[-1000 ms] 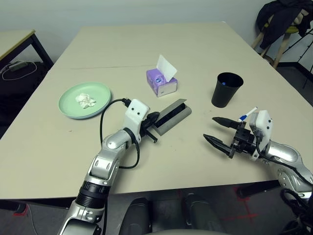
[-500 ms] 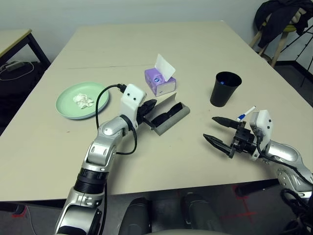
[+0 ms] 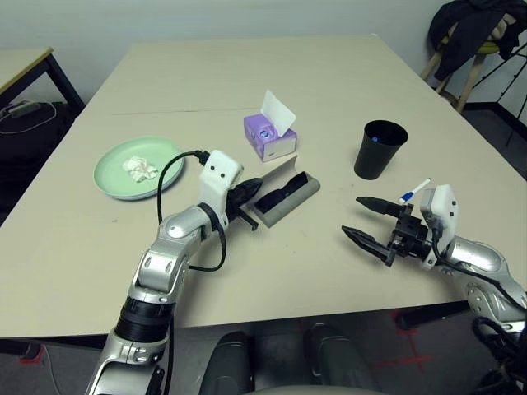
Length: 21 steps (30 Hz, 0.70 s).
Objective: Organize and tidy the items on the table.
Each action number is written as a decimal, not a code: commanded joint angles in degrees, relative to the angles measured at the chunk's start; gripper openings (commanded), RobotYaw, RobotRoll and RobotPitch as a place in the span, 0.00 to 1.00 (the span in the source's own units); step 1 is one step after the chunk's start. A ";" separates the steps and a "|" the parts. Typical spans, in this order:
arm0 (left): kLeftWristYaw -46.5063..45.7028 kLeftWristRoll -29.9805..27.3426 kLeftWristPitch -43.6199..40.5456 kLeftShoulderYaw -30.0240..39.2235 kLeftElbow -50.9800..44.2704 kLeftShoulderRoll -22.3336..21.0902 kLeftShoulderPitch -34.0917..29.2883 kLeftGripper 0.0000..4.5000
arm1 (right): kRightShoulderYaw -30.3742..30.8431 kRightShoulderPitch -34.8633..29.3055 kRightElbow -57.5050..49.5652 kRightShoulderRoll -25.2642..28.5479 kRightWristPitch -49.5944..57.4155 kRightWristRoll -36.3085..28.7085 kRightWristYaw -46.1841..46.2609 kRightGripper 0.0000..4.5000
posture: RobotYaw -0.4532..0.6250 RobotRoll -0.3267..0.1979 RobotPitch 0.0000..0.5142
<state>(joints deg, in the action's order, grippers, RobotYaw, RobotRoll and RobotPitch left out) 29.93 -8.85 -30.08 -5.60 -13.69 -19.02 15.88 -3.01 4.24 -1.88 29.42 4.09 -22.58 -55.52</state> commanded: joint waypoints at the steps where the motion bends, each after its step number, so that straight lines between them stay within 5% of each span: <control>1: 0.20 -0.09 -0.59 -0.98 -0.68 -0.54 -1.34 0.00 | 0.48 0.28 0.44 0.09 0.05 0.07 -0.29 1.00 | 0.42 0.62 0.17; 21: -0.24 1.27 3.02 -2.54 5.32 0.45 -1.65 0.00 | 0.24 -0.21 -0.26 0.80 0.37 0.17 -0.22 1.00 | 0.40 0.62 0.18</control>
<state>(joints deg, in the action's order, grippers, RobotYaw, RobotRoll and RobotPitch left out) 29.78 -8.08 -27.29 -7.36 -9.69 -18.80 14.34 -3.00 4.48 -1.91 29.67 4.12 -22.55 -55.52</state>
